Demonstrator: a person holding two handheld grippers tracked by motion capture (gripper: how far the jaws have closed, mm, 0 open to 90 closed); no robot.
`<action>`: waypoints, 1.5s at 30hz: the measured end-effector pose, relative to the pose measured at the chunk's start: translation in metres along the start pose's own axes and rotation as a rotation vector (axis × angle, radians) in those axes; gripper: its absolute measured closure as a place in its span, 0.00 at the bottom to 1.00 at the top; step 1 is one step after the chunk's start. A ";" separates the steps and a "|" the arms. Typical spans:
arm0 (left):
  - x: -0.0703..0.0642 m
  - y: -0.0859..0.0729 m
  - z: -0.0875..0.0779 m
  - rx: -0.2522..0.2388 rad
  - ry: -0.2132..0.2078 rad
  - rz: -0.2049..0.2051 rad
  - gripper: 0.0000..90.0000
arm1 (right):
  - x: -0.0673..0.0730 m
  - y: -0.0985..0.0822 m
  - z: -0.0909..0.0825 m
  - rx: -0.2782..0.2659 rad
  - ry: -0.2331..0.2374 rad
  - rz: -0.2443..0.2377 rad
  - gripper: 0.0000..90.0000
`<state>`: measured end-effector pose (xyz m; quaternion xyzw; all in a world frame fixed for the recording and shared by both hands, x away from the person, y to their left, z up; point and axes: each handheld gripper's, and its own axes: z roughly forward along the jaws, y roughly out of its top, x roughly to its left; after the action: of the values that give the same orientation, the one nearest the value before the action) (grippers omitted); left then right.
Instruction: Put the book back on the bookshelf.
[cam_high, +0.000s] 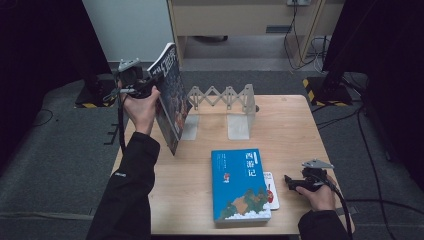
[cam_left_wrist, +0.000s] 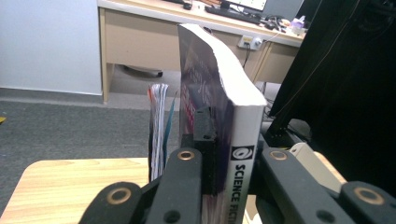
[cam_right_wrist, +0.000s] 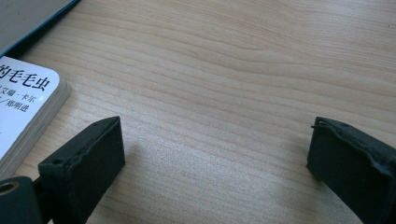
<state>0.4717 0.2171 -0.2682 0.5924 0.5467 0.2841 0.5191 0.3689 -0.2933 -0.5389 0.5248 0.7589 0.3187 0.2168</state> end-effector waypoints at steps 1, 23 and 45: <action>-0.001 -0.002 0.002 0.001 0.005 0.004 0.91 | 0.000 0.000 0.000 0.000 0.000 0.000 0.05; -0.013 -0.028 0.030 0.020 0.040 0.050 0.91 | 0.000 0.000 0.000 0.001 -0.001 0.004 0.04; -0.017 -0.048 0.042 0.048 0.060 0.088 0.91 | 0.001 0.000 0.000 0.000 -0.003 0.005 0.04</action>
<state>0.4889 0.1817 -0.3210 0.6193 0.5422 0.3111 0.4751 0.3691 -0.2927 -0.5391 0.5271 0.7573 0.3186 0.2171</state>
